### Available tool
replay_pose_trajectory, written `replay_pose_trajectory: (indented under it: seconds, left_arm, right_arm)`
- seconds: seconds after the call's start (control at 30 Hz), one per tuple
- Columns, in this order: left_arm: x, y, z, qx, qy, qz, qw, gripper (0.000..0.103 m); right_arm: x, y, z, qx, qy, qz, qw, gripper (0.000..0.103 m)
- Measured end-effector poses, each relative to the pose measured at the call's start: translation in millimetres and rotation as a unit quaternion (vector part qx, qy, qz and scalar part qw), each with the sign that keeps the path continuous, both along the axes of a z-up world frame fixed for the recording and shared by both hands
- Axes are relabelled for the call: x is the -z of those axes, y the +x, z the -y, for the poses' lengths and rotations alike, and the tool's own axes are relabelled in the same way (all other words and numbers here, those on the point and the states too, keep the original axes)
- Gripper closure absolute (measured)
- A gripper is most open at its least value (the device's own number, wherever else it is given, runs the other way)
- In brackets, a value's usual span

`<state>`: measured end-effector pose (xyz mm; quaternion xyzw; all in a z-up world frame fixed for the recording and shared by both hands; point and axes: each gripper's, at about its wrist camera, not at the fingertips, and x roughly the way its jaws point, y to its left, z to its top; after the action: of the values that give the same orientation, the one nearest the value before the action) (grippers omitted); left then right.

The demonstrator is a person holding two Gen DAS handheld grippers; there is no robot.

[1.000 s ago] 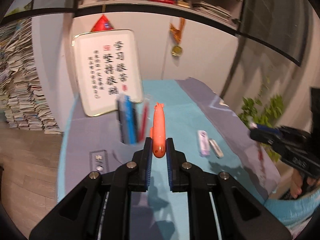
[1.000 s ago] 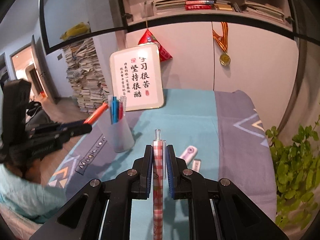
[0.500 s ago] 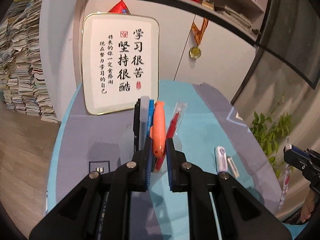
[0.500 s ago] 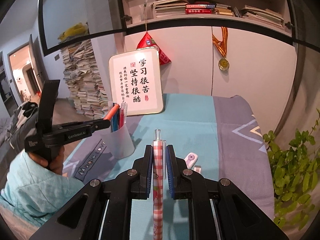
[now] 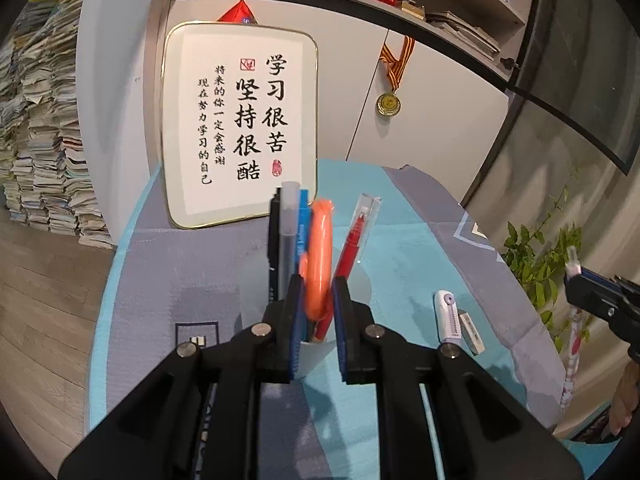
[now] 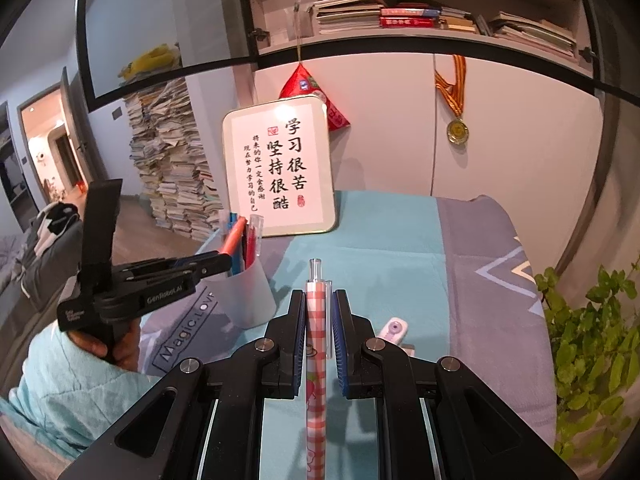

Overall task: Organize stationery
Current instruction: 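Lower the orange highlighter into the cup with left tool while right tool carries pink pen over, then drop the pink patterned pen into the frosted cup and open the right tool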

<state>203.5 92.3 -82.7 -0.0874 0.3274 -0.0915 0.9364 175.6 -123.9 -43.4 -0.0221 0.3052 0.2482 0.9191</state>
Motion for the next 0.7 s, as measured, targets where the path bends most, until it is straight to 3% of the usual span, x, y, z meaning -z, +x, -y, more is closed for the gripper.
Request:
replay_pose_trajectory:
  seconds: [0.37,0.7]
  left_arm:
    - [-6.2,-21.9,-9.9,-0.010,0.003,0.022,0.9997,0.090]
    - [2.0,-47.1,-33.8,-0.047,0.013,0.020,0.9986,0.083]
  right_arm:
    - [-16.6,10.0,-34.1,-0.029,-0.003,0.024,0.999,0.089]
    - [-34.1,34.8,-94.9,-0.059,0.008,0.058,0.997,0.089]
